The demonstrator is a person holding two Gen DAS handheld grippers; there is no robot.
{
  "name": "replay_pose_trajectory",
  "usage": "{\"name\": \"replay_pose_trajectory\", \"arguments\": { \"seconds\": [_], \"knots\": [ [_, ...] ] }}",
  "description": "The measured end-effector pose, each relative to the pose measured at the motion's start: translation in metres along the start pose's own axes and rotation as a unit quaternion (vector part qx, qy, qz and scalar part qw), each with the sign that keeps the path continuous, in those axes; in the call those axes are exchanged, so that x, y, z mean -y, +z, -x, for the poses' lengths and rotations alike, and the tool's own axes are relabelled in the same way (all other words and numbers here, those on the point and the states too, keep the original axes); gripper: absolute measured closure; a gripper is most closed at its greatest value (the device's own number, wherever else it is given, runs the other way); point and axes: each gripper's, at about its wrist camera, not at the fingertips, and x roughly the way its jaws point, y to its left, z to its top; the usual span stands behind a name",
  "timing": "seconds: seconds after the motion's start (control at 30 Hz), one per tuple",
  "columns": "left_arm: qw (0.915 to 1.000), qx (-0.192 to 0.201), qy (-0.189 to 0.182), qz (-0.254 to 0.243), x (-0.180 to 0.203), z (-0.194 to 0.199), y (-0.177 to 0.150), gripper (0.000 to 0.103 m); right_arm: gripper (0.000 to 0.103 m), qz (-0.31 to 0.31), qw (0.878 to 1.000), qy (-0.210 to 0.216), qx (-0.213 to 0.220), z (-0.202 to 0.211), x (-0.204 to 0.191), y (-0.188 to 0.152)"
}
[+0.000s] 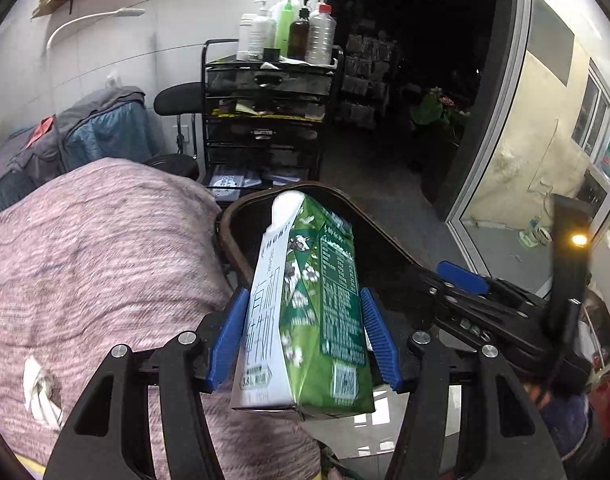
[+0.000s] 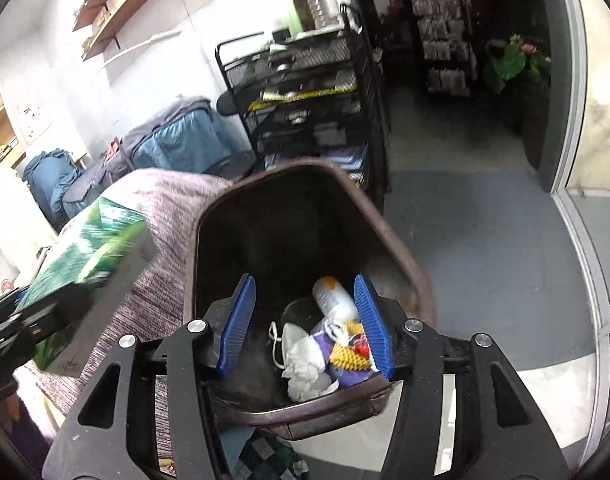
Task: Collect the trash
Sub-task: 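Carry the tissue into the bin and open the right tool while the left tool carries the carton toward it, then lower the green juice carton into the brown bin and open the left tool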
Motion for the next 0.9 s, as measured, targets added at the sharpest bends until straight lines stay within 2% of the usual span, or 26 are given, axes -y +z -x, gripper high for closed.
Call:
{"name": "replay_pose_trajectory", "arguments": {
  "seconds": [0.1,0.27,0.43,0.53,0.63,0.7,0.77,0.9],
  "knots": [
    [0.9999,-0.004,-0.004,-0.01,0.008,-0.008,0.006,0.048,0.051,0.001,1.0,-0.007,0.016,0.011,0.004,0.002],
    [0.9998,-0.009,-0.005,-0.016,0.016,-0.024,0.019,0.053,0.051,-0.007,1.0,-0.016,0.017,0.018,0.015,0.002],
    [0.9997,-0.024,-0.007,-0.008,0.017,-0.043,0.032,0.054,0.051,-0.018,1.0,-0.023,0.007,0.015,0.025,-0.001],
    [0.9985,-0.051,-0.021,0.007,0.012,-0.06,0.034,0.053,0.051,-0.022,1.0,-0.017,-0.012,0.005,0.027,-0.005],
    [0.9974,-0.069,-0.004,0.019,0.008,-0.077,0.035,0.052,0.051,-0.037,0.999,-0.009,-0.024,-0.002,0.028,-0.008],
    [0.9967,-0.075,-0.015,0.025,0.006,-0.082,0.036,0.046,0.051,-0.038,0.999,-0.01,-0.025,-0.004,0.027,-0.01],
    [0.9971,-0.069,-0.012,0.031,0.001,-0.079,0.036,0.032,0.051,-0.04,0.999,-0.011,-0.023,-0.003,0.029,-0.01],
    [0.997,-0.058,-0.023,0.046,-0.009,-0.068,0.034,0.024,0.051,-0.041,0.999,-0.02,-0.02,-0.003,0.031,-0.007]
  ]
}}
